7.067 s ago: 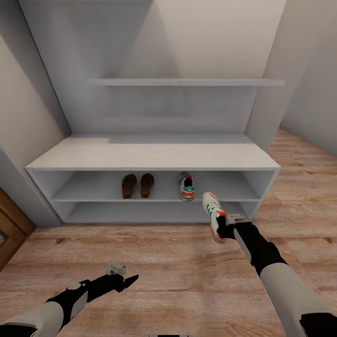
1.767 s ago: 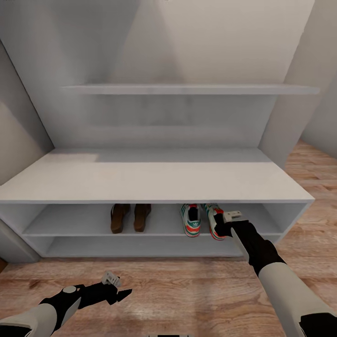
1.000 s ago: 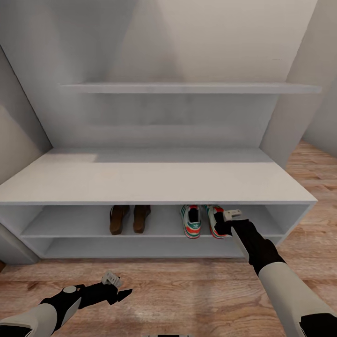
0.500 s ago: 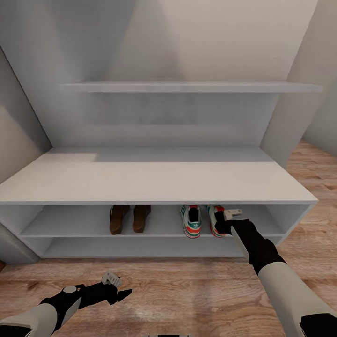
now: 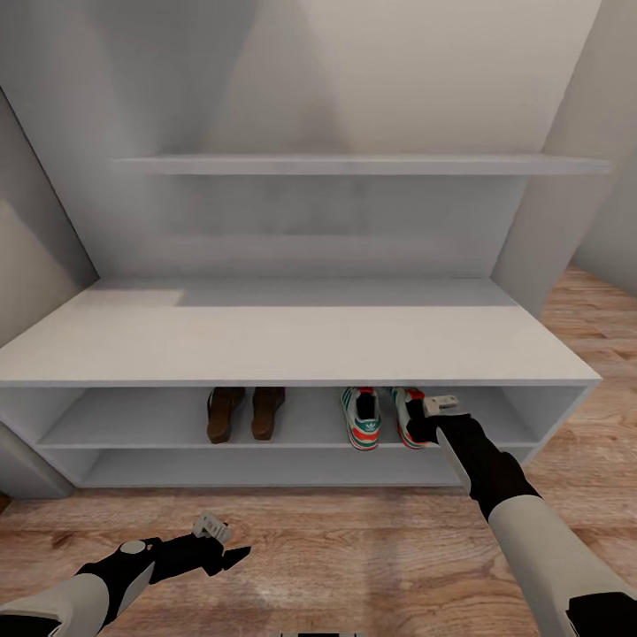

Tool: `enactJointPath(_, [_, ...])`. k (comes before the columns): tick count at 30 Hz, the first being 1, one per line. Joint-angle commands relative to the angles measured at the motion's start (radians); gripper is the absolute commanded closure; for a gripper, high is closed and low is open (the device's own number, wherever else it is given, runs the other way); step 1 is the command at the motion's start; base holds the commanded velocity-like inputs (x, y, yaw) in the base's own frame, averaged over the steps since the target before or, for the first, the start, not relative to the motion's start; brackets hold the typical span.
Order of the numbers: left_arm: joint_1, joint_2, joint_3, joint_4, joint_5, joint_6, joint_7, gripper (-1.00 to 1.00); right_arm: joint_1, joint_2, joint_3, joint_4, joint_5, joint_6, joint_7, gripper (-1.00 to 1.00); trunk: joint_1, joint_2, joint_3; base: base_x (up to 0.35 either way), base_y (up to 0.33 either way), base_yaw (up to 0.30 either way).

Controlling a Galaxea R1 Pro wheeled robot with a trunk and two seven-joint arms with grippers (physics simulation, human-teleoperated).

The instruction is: Pick up the two gym shoes and the two sandals from the corridor floor and place them onto the hallstand (shoe rack) in the corridor, making sure they are on the rack and not on the floor. Arrange them so the two gym shoes are next to each other and the two sandals are next to each other.

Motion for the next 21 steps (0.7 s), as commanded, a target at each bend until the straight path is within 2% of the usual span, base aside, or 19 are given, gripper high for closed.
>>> enactJointPath(1, [0.000, 0.000, -0.004, 0.000, -0.004, -0.009, 0.001, -1.00, 0.000, -0.002, 0.003, 0.016, 0.009, 0.005, -0.002, 1.00, 0.000, 0.000, -0.001, 0.000, 0.000, 0.000])
enactJointPath(21, [0.000, -0.002, -0.004, 0.000, -0.004, -0.009, 0.001, -1.00, 0.000, 0.007, 0.004, -0.010, 0.009, 0.006, -0.004, 1.00, 0.000, 0.000, -0.001, 0.000, 0.000, 0.000])
